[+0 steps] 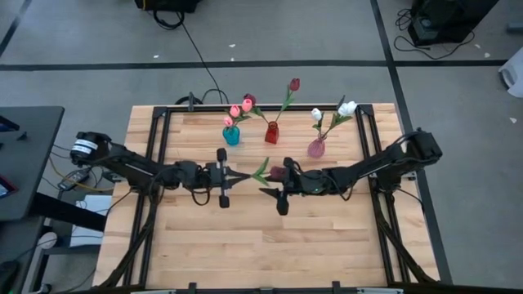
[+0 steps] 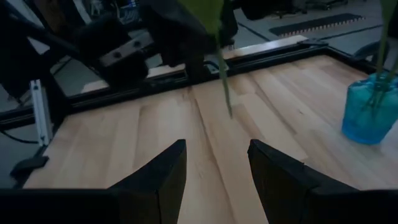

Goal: Sort flowers into vase by color
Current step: Put the violet tulip into the red vase

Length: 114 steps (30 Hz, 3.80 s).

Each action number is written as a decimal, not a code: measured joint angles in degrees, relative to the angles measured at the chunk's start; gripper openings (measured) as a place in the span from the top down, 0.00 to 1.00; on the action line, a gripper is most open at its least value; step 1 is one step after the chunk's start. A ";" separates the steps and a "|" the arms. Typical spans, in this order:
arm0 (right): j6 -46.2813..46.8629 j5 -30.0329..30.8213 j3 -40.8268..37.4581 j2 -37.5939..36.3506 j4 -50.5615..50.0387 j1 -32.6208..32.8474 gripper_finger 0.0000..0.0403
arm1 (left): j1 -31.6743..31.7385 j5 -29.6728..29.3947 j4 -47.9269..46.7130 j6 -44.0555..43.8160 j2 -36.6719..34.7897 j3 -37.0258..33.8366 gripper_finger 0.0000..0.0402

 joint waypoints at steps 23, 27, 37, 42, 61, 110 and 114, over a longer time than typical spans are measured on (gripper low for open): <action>-9.42 3.40 0.00 5.04 15.07 -1.51 0.57 | 0.48 3.78 26.83 1.17 15.69 0.00 0.99; -10.20 2.98 0.00 5.04 15.71 -1.07 0.62 | 0.50 3.76 28.60 1.14 16.46 0.00 0.99; -11.47 0.34 0.00 5.06 17.18 -1.07 0.69 | 0.50 6.40 29.24 1.14 16.47 0.63 0.99; -12.00 0.34 0.00 5.06 17.43 -1.07 0.69 | 0.48 6.69 28.97 1.17 16.47 1.11 0.99; -15.65 -1.39 0.00 5.06 21.96 -1.61 0.70 | 0.50 7.00 28.39 3.02 16.45 2.12 0.98; -12.62 28.17 10.53 5.06 -3.24 0.89 0.99 | 0.48 -8.63 32.04 7.36 10.12 -5.60 0.66; -7.96 31.96 18.38 5.06 -19.77 0.09 0.99 | 0.37 -12.37 20.62 6.92 4.88 -5.53 0.68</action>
